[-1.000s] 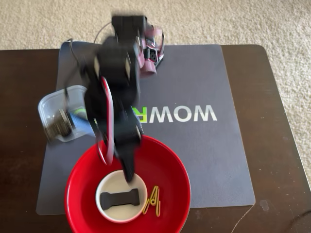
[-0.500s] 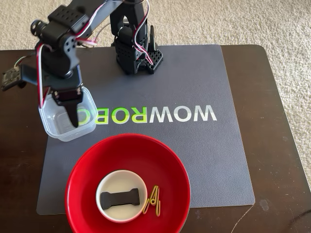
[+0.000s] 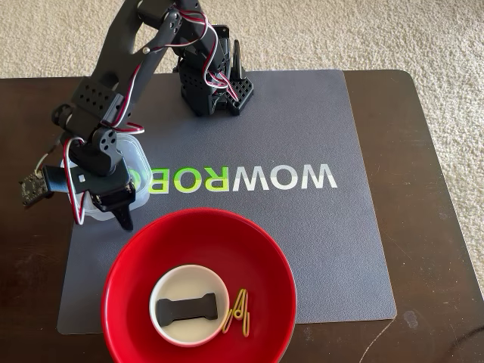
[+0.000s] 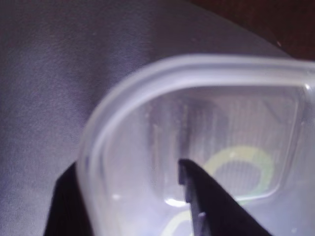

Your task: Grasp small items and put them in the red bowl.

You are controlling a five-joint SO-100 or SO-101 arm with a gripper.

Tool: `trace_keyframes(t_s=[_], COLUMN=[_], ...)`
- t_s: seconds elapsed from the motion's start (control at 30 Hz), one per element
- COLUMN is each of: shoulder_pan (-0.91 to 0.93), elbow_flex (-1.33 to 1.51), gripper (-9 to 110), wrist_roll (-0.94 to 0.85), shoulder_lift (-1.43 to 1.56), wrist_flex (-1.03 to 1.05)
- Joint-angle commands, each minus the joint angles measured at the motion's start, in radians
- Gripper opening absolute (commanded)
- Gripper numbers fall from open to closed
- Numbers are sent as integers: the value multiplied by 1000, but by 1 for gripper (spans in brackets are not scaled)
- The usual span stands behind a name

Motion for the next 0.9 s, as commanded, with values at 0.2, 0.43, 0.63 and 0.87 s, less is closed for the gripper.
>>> trace_keyframes(t_s=[0.2, 0.43, 0.63, 0.87], shoulder_pan=[37, -87, -439, -615], elbow_flex=[-9, -12, -91, -611], gripper=[0, 0, 0, 0], wrist_roll=[-12, -44, -110, -229], shoulder_lift=[419, 775, 804, 109], wrist_flex=[97, 87, 52, 17])
